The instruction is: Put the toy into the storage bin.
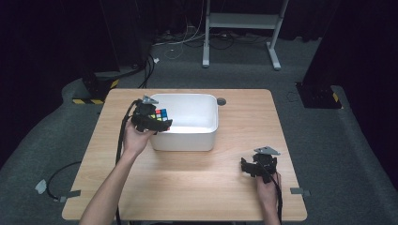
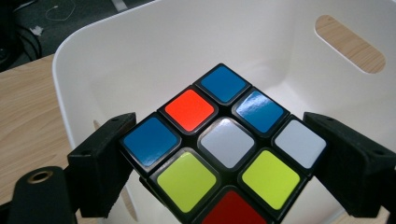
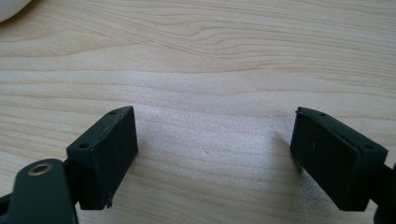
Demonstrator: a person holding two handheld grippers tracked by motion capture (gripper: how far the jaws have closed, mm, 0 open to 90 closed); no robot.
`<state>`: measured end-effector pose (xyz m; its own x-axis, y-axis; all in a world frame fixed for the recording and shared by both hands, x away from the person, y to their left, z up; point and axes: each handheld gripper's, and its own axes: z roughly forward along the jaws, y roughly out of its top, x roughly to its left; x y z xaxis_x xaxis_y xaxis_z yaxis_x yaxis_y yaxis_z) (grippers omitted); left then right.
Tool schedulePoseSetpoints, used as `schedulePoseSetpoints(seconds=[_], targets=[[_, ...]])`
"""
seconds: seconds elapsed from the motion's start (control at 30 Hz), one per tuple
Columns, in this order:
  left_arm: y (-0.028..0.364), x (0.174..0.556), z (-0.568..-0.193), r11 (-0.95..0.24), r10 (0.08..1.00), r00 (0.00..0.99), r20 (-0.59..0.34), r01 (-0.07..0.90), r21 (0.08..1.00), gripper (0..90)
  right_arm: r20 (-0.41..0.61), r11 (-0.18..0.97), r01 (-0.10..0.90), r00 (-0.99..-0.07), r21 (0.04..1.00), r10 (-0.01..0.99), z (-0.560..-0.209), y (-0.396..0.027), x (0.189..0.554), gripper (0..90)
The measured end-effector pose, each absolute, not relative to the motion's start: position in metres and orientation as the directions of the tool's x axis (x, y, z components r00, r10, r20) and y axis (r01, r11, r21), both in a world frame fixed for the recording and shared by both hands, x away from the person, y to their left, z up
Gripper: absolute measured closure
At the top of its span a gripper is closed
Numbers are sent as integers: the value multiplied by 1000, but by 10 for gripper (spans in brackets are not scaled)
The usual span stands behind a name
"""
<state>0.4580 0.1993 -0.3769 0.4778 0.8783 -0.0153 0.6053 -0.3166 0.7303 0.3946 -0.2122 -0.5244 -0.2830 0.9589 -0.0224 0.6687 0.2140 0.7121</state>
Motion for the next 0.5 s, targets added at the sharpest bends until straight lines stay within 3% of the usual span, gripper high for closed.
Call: schedulePoseSetpoints(seconds=[0.5], targets=[[210, 456, -379, -307, 887, 461, -12, 608, 732, 133, -22, 214, 669, -283, 712, 959, -524, -212, 395, 146]])
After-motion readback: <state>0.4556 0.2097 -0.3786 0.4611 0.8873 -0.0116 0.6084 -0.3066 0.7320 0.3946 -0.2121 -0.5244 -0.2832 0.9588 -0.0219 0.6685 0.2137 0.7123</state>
